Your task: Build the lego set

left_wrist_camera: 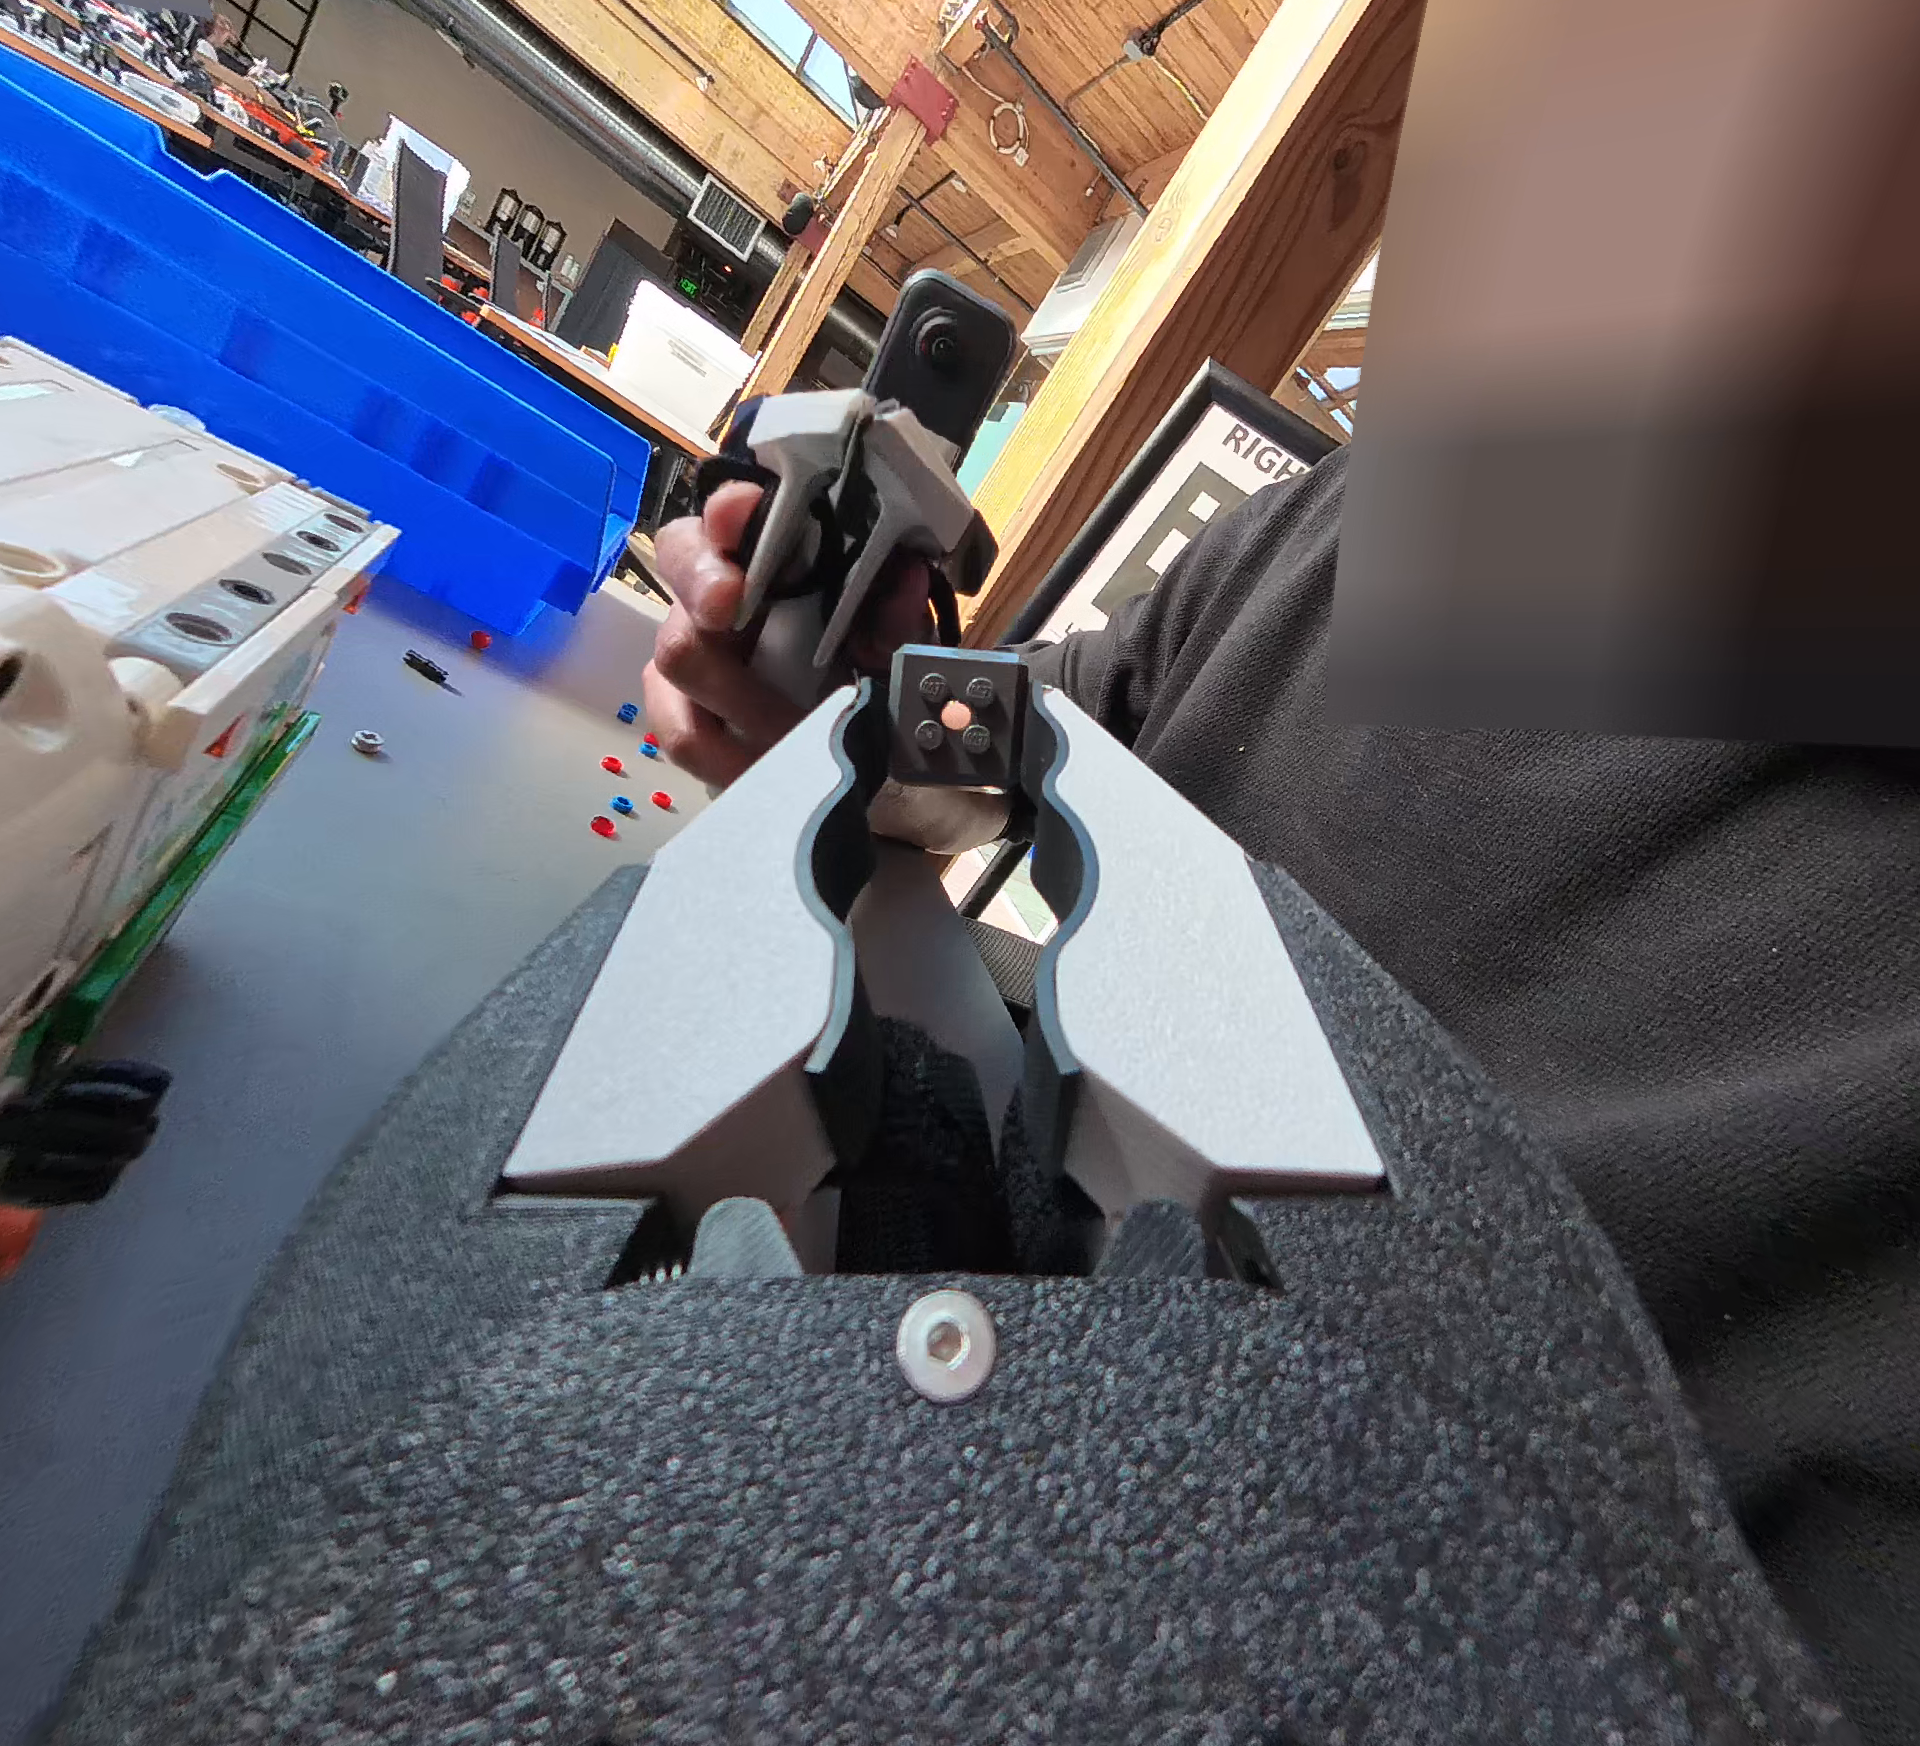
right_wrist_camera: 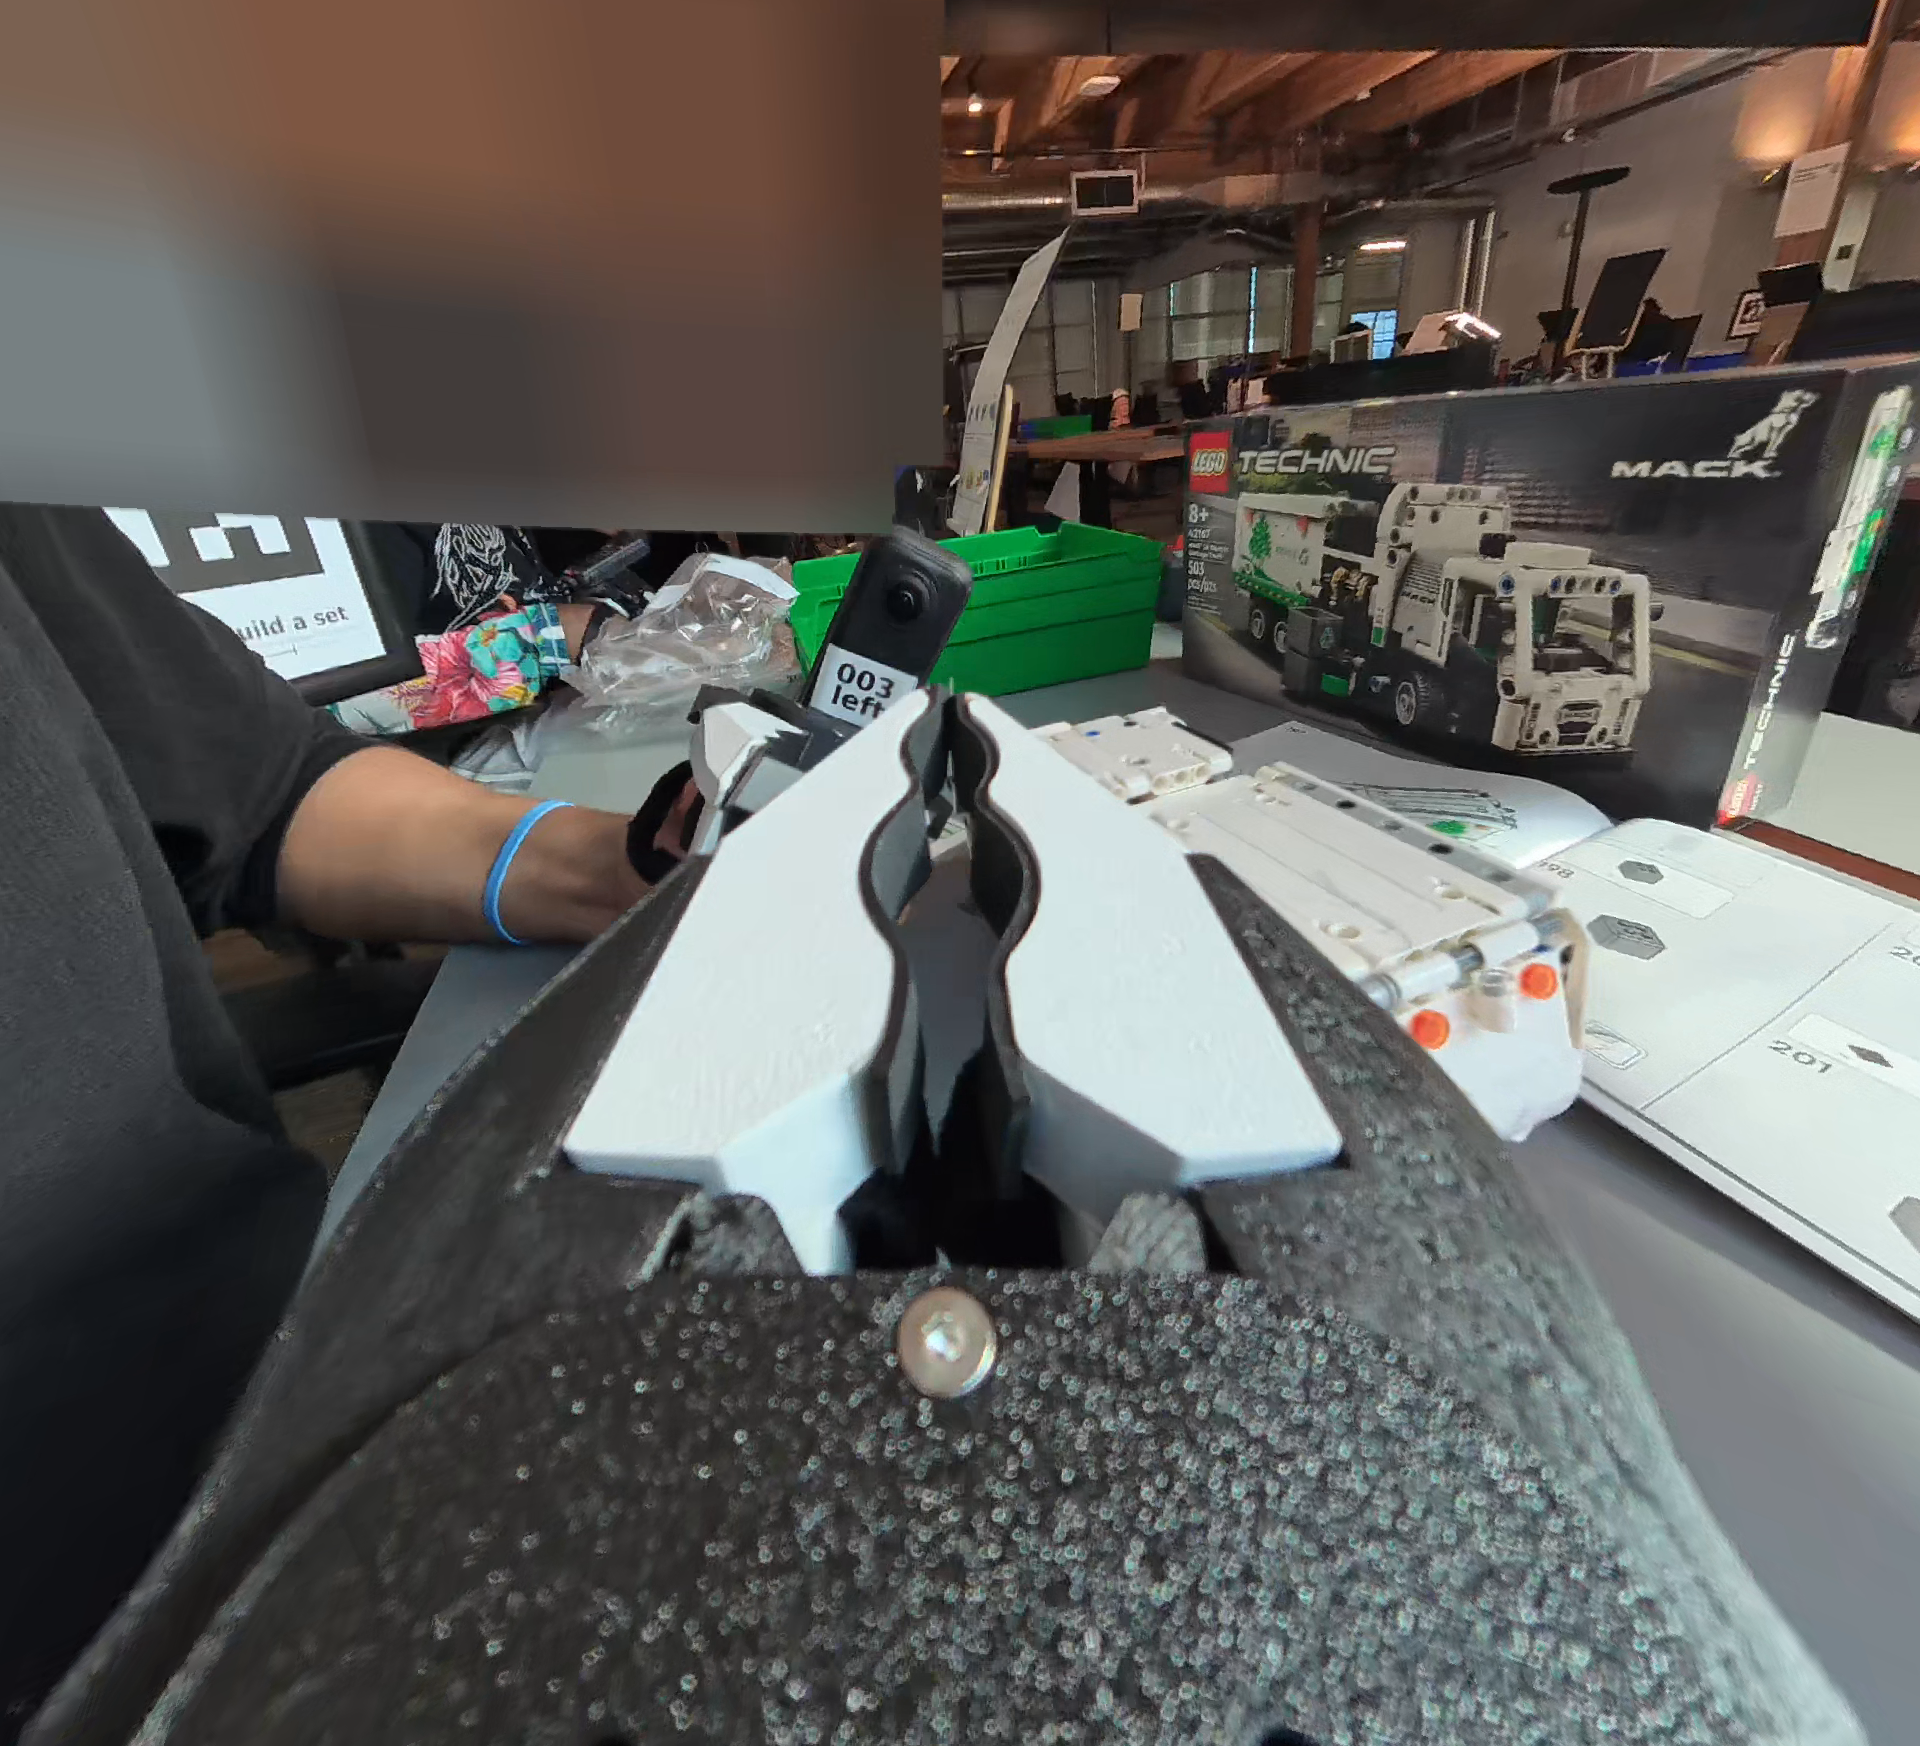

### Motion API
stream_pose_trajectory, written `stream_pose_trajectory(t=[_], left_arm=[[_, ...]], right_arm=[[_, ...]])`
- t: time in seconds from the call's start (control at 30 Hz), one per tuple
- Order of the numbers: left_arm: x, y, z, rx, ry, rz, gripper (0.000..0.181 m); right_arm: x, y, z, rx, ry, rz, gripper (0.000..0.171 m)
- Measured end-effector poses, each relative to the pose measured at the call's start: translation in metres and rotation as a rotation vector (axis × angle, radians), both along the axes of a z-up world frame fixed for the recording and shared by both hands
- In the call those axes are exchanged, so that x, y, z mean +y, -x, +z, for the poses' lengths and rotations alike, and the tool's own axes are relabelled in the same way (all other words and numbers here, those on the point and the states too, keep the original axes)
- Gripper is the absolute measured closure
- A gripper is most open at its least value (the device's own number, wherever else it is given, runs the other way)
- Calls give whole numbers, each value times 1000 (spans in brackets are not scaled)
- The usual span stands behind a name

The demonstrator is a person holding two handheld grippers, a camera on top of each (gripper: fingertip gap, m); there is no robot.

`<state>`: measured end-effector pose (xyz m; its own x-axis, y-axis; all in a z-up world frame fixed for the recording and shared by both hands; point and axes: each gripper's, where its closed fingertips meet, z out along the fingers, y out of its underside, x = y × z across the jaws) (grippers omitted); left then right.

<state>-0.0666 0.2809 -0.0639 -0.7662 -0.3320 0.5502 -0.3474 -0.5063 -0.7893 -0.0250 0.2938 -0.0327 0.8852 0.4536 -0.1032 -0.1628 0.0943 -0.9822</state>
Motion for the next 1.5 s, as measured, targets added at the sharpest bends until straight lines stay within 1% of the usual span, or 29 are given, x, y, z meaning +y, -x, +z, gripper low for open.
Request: stream_pose_trajectory(t=[0.07, 0.13, 0.3, 0.37, 0.93, 1.13, 1.23, 1.43, 1.5], left_arm=[[1, 0, 0, 2, 6, 4, 158], [2, -1, 0, 6, 13, 1, 158], [1, -1, 0, 11, 19, -5, 158], [2, -1, 1, 12, 23, -6, 157], [0, -2, 0, 15, 17, -6, 157], [1, -3, 0, 17, 18, -5, 158], [-1, -2, 0, 12, 13, -10, 157], [0, -1, 0, 9, 11, -8, 158], [-1, -1, -1, 10, 5, -8, 157]], right_arm=[[-3, -2, 6, -28, -13, -7, 171], [-5, 5, 7, -142, -72, -30, 171], [-4, 29, -7, -443, -165, -77, 171], [-3, 34, -13, -516, -174, -90, 171], [-4, 39, -14, -562, -190, -106, 171], [-4, 37, -14, -582, -195, -136, 171], [-3, 34, -13, -552, -185, -140, 171], [-2, 14, -2, -383, -135, -146, 171], [-3, 14, 0, -424, -155, -160, 171]])
